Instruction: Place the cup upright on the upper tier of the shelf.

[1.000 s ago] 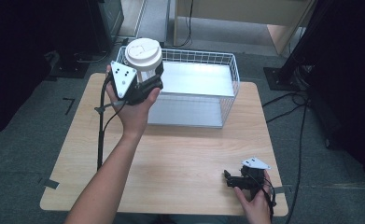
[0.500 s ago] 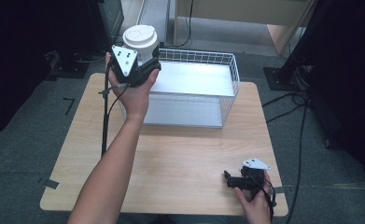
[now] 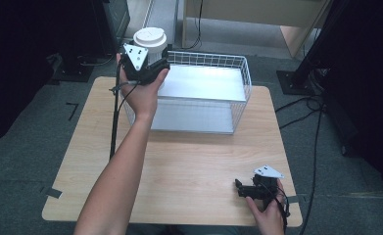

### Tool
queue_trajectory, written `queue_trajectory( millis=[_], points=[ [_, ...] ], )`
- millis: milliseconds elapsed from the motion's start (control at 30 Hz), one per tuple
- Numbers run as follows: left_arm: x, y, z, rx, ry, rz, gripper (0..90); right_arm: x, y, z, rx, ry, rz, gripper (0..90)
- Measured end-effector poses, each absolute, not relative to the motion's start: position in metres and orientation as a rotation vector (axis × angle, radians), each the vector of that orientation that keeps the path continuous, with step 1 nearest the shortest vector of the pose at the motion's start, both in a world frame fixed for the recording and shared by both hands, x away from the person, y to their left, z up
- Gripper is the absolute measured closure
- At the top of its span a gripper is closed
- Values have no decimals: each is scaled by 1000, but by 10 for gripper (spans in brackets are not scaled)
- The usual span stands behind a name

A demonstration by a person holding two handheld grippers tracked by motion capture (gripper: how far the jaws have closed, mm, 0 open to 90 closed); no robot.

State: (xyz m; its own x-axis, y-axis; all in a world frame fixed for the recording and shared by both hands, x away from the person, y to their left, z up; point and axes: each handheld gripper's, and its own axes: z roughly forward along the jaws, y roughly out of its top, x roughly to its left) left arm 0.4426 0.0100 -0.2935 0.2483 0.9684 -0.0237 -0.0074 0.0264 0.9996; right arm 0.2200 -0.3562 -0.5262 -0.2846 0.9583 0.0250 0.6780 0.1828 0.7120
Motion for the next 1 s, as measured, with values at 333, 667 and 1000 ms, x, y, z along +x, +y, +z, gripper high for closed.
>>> queue_trajectory(
  millis=[333, 667, 1000],
  points=[
    [452, 11, -288, 1320, 1037, 950, 150, 220, -356, -526, 1536, 2035, 874, 0],
    [451, 17, -282, 1368, 1095, 900, 66, 220, -356, -526, 1536, 2035, 875, 0],
    [441, 28, -285, 1378, 1100, 885, 0, 220, -356, -526, 1532, 2042, 875, 0]
  ],
)
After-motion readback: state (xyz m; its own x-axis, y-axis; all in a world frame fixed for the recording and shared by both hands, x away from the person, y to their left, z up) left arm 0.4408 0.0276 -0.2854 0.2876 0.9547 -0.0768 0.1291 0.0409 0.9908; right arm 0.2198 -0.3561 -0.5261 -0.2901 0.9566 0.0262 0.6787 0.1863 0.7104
